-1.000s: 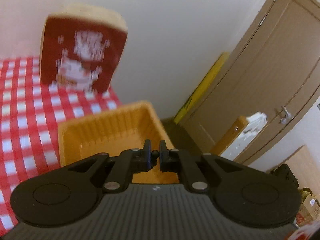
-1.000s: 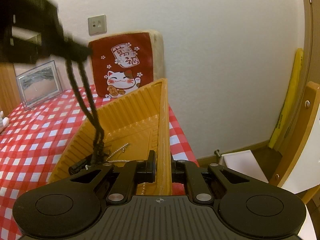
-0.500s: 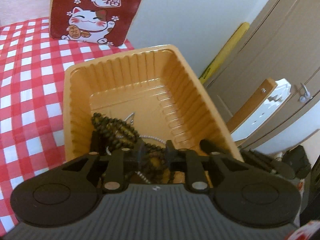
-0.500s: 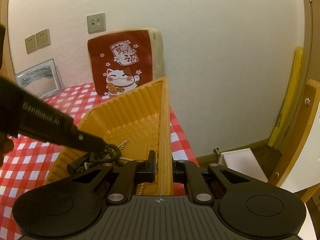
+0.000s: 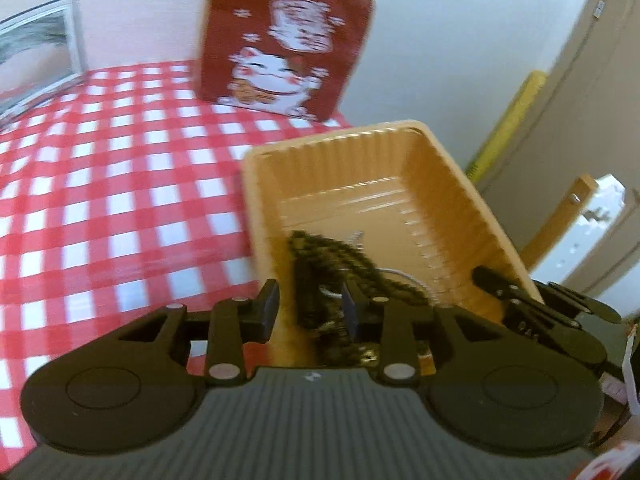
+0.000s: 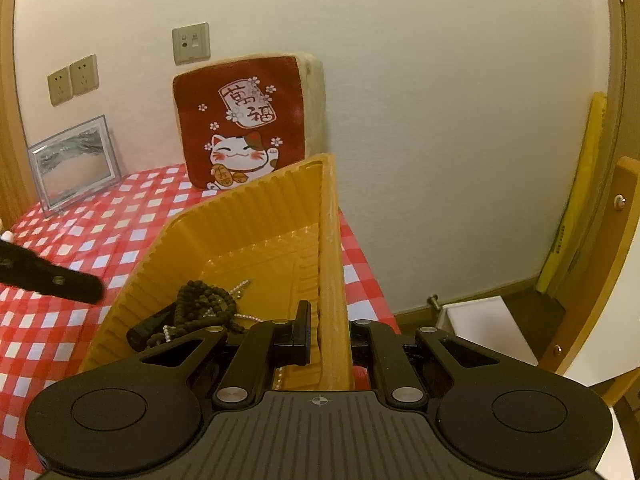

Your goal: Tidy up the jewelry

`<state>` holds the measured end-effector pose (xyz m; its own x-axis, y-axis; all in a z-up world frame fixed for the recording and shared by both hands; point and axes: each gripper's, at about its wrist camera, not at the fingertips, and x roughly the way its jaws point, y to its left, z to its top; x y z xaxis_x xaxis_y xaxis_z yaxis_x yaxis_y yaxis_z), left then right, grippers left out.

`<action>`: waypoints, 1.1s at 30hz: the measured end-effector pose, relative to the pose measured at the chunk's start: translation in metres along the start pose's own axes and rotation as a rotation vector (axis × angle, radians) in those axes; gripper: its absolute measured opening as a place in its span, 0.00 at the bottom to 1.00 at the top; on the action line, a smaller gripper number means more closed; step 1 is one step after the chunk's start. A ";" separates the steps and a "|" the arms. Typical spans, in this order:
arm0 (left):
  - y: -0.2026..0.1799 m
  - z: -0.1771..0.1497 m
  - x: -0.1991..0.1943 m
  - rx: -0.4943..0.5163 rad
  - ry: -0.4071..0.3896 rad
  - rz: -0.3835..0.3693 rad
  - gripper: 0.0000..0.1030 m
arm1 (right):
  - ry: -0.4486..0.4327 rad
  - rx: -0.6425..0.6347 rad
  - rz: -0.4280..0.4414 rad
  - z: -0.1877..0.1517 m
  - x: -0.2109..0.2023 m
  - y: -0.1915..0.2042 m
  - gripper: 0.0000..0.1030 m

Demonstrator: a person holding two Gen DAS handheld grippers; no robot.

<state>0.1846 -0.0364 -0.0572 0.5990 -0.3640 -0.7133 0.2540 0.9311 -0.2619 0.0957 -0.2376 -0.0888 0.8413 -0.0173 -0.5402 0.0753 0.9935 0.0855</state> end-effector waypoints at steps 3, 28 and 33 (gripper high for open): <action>0.014 -0.003 -0.011 -0.037 -0.014 0.039 0.30 | 0.001 -0.012 0.009 -0.002 0.005 0.000 0.09; 0.009 -0.076 -0.113 -0.169 -0.100 0.419 0.66 | 0.008 -0.008 0.151 0.013 0.002 -0.044 0.83; -0.009 -0.092 -0.134 -0.174 -0.119 0.474 0.82 | 0.031 -0.053 0.207 0.017 -0.021 -0.031 0.83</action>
<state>0.0320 0.0060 -0.0195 0.7023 0.1084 -0.7035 -0.1905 0.9809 -0.0390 0.0842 -0.2701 -0.0659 0.8188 0.1904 -0.5416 -0.1261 0.9800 0.1540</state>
